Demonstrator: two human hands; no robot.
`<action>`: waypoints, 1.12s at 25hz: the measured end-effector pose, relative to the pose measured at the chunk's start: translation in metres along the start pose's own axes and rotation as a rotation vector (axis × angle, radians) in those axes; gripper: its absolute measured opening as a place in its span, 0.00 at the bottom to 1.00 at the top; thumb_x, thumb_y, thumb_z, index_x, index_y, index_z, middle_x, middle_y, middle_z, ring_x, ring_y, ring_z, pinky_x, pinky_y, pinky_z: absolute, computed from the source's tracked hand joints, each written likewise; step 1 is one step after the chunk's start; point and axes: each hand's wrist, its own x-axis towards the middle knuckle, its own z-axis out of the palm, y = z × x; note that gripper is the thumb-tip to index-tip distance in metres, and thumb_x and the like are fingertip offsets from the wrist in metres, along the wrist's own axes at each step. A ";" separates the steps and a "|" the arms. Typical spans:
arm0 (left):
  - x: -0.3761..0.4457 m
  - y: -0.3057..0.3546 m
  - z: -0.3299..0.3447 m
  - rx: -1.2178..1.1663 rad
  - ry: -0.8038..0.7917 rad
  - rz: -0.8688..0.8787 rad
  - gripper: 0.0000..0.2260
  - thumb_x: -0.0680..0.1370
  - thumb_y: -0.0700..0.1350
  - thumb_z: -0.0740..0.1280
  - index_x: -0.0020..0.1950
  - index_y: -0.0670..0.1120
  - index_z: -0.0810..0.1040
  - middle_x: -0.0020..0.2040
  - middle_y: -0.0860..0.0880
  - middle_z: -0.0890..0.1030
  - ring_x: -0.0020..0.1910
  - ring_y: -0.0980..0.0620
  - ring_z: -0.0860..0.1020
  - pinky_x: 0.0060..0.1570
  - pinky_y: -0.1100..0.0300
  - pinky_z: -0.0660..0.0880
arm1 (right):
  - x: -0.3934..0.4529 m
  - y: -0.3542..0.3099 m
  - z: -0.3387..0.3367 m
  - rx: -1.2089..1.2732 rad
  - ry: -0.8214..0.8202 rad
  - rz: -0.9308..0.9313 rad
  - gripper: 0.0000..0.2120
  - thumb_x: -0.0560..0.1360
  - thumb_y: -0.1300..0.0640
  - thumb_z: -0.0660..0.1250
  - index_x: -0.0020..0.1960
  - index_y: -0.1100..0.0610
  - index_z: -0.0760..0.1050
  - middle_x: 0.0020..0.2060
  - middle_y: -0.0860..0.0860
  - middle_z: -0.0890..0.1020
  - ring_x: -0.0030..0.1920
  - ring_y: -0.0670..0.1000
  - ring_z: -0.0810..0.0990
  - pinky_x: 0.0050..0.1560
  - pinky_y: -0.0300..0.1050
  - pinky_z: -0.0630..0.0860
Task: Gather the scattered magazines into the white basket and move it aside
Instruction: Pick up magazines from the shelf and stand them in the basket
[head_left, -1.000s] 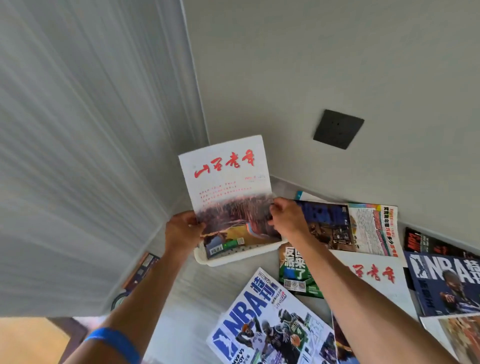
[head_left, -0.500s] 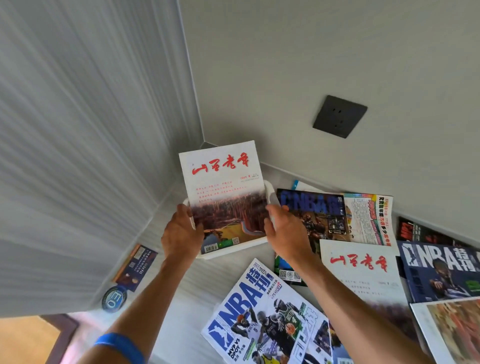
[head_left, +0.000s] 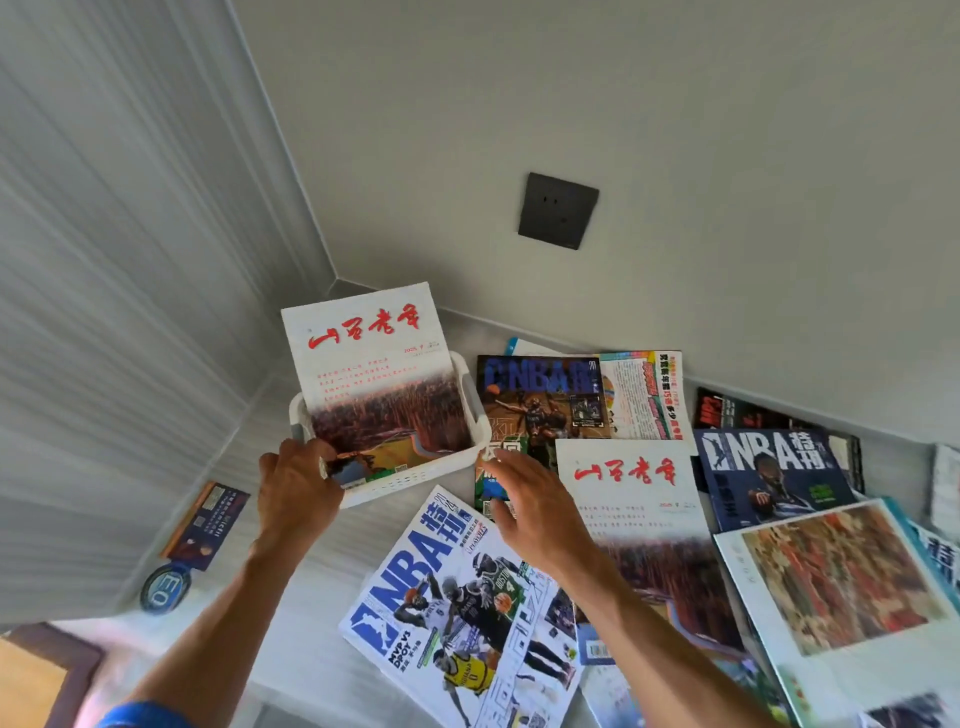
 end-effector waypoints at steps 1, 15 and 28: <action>-0.004 0.003 -0.003 0.016 0.044 -0.019 0.12 0.72 0.39 0.71 0.55 0.43 0.80 0.56 0.38 0.78 0.54 0.37 0.72 0.49 0.46 0.72 | -0.013 0.008 -0.004 0.061 0.011 0.054 0.20 0.78 0.57 0.63 0.70 0.54 0.69 0.69 0.51 0.74 0.68 0.50 0.73 0.69 0.47 0.71; -0.157 0.191 0.151 -0.995 -0.715 -0.404 0.17 0.71 0.37 0.73 0.56 0.50 0.76 0.44 0.52 0.83 0.39 0.57 0.80 0.31 0.65 0.76 | -0.217 0.088 0.014 -0.157 -0.202 0.738 0.33 0.73 0.40 0.60 0.77 0.43 0.56 0.79 0.49 0.54 0.74 0.55 0.61 0.73 0.51 0.65; -0.143 0.153 0.047 -1.313 -0.536 0.186 0.11 0.78 0.35 0.65 0.56 0.45 0.81 0.48 0.43 0.85 0.49 0.47 0.81 0.49 0.51 0.79 | -0.143 0.119 -0.083 1.231 0.197 0.799 0.10 0.75 0.68 0.64 0.43 0.55 0.80 0.35 0.54 0.84 0.34 0.54 0.80 0.29 0.41 0.74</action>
